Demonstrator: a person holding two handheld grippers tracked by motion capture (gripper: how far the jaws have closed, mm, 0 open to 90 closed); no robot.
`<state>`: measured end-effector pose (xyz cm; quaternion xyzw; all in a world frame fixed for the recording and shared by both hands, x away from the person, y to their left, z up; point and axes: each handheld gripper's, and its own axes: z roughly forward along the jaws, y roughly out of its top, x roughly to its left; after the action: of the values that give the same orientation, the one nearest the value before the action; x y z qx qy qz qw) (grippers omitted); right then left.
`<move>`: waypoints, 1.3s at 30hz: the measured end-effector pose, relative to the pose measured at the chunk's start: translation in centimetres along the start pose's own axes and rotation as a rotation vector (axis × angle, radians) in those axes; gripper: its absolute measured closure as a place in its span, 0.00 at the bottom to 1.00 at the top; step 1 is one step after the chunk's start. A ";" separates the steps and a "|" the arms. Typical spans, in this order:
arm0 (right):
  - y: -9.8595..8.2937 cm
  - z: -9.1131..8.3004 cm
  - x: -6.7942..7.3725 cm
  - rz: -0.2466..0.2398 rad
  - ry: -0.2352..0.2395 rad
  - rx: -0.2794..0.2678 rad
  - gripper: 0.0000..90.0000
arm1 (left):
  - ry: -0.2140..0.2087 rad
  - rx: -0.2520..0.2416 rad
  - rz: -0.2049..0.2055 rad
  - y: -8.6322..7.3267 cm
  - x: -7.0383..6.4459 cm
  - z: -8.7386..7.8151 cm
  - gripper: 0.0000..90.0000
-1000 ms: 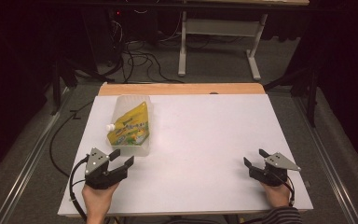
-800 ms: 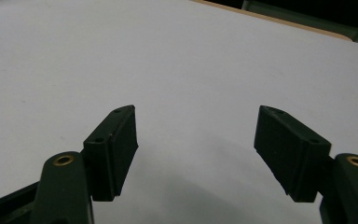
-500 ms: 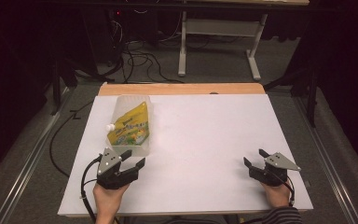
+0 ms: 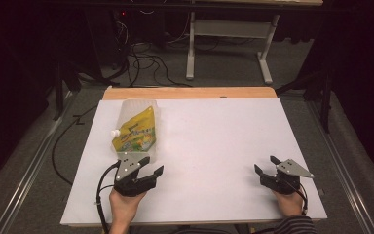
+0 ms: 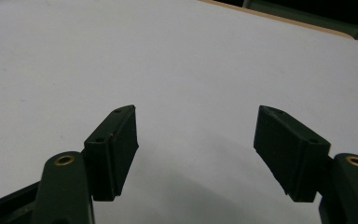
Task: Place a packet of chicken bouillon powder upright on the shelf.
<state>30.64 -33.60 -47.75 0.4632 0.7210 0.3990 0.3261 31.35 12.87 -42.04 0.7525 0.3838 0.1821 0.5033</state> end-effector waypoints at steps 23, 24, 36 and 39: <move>0.0 0.0 -0.1 0.006 0.001 -0.003 0.34 | -0.047 0.019 0.055 0.5 -2.5 4.1 0.45; 0.0 0.0 -0.1 0.006 0.000 -0.001 0.34 | -0.051 0.022 0.056 0.5 -2.5 4.2 0.45; 0.0 -0.1 -0.1 0.007 0.001 -0.004 0.34 | -0.044 0.018 0.059 0.4 -3.0 5.8 0.45; 0.0 0.0 -0.1 0.008 0.001 -0.006 0.34 | -0.042 0.021 0.059 0.4 -3.0 6.2 0.45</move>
<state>30.63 -33.71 -47.73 0.4651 0.7180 0.4027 0.3255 33.67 6.67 -44.03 0.7724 0.3526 0.1773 0.4977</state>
